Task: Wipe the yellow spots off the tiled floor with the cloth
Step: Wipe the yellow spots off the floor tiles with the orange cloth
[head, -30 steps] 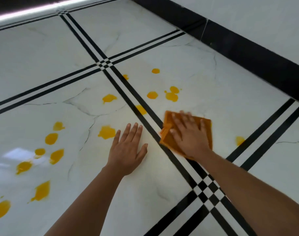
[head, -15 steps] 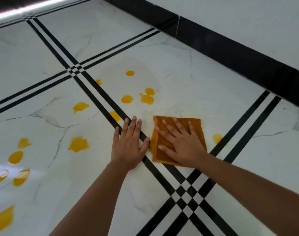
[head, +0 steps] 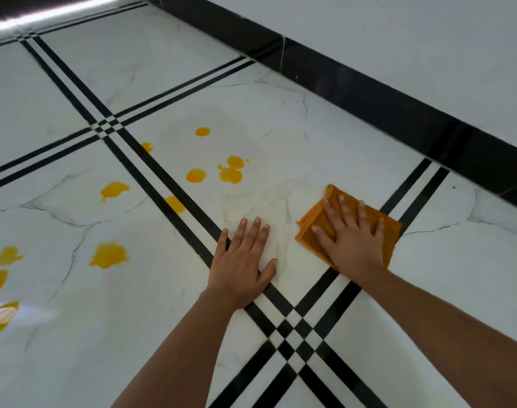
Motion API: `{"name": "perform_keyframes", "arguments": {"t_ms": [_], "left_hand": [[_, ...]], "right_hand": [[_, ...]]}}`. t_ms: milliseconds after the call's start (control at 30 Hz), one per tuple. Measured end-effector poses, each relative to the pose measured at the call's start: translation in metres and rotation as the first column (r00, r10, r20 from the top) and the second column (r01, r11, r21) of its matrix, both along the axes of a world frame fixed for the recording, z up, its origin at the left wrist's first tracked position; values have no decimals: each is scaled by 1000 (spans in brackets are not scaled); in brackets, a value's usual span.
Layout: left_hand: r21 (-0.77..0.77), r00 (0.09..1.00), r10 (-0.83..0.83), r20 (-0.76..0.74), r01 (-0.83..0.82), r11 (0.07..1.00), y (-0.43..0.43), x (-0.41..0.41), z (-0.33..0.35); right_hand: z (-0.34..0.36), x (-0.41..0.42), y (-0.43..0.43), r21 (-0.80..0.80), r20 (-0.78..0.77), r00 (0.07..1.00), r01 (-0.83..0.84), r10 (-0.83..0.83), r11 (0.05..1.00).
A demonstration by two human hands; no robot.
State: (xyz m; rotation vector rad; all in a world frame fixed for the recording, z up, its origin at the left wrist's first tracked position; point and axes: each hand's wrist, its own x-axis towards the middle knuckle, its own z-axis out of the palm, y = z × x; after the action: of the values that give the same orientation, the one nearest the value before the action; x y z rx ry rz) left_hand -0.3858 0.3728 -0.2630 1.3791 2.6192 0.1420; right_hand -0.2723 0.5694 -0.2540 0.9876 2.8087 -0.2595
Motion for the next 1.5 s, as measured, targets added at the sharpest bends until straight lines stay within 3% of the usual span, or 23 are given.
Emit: {"name": "perform_keyframes", "arguments": {"t_ms": [133, 167, 233, 300, 367, 433, 467, 500, 533, 600, 667, 733, 767, 800, 833, 900, 967, 1033, 1100, 1200, 1300, 1400, 1500], "left_hand": [[4, 1000, 2, 2, -2, 1000, 3, -3, 1], [6, 1000, 3, -4, -3, 1000, 3, -2, 1], [20, 1000, 15, -3, -15, 1000, 0, -1, 1], [16, 1000, 13, 4, -13, 1000, -1, -1, -1], [18, 1000, 13, 3, -13, 1000, -1, -2, -3], [15, 1000, 1, -9, 0, 1000, -3, -3, -3], [12, 1000, -9, -10, 9, 1000, -3, -2, -3], [13, 1000, -8, -9, 8, 1000, -3, -1, -3], [16, 1000, -6, -7, 6, 1000, -1, 0, -4], [13, 1000, -9, 7, 8, 1000, 6, 0, -5], [16, 1000, -8, 23, 8, 1000, 14, 1, -6], [13, 999, -22, 23, 21, 1000, 19, 0, -6], [8, 999, -31, 17, 31, 999, 19, -1, -6], [2, 999, -33, 16, 33, 999, 19, 0, -6], [5, 999, -26, 22, 26, 1000, 20, 1, -6], [17, 999, -22, 33, 21, 1000, 25, 1, -6], [13, 999, -15, 31, 15, 1000, 27, -2, -6], [8, 999, 16, 30, -16, 1000, 28, -6, -6], [-8, 999, 31, 30, -30, 1000, 23, -6, -4], [12, 997, 42, 62, -43, 999, 5, 9, 0], [17, 996, 29, 84, -30, 999, -16, 28, 2], [-52, 993, 20, 113, -14, 999, -30, 39, 8], [-70, 980, 71, 184, -59, 996, -35, 55, 29]], "right_hand": [[-2, 31, -14, -41, 4, 811, -585, 585, 810], [0, 30, -1, -48, 42, 833, -550, 552, 834], [0, 15, 16, -50, 6, 990, -139, 140, 989], [1, 2, 5, -8, -1, 999, 49, -49, 999], [-7, 16, -12, 17, -26, 941, -337, 337, 941], [-3, 40, 0, -11, 14, 718, -695, 695, 719], [2, 44, 17, -10, 50, 721, -692, 691, 722], [1, 42, 34, 15, 58, 815, -579, 577, 815], [2, 36, 43, 11, 39, 950, -312, 311, 950], [-2, 16, 36, 29, 10, 998, 68, -68, 997], [-3, 13, 10, 43, -2, 985, -171, 171, 984], [-3, 25, 10, -45, 33, 800, -597, 599, 801], [3, 25, 20, -72, 45, 757, -648, 651, 758], [3, 20, 34, -63, 68, 799, -594, 598, 802], [1, 13, 47, -52, 36, 928, -368, 370, 928], [-1, -7, 48, -24, 10, 999, 47, -47, 999], [-4, -10, 27, 34, 21, 996, -90, 89, 995], [-5, 7, 11, 20, 33, 883, -470, 469, 883], [1, 21, 13, -26, 13, 812, -584, 584, 812], [-1, 32, -9, -40, -149, 941, -314, 305, 949], [-5, 47, -46, 9, -267, 960, -88, 87, 996], [3, 44, -61, 60, -255, 967, 8, 8, 998], [27, 26, -64, 53, -99, 995, 34, -29, 998]]}}
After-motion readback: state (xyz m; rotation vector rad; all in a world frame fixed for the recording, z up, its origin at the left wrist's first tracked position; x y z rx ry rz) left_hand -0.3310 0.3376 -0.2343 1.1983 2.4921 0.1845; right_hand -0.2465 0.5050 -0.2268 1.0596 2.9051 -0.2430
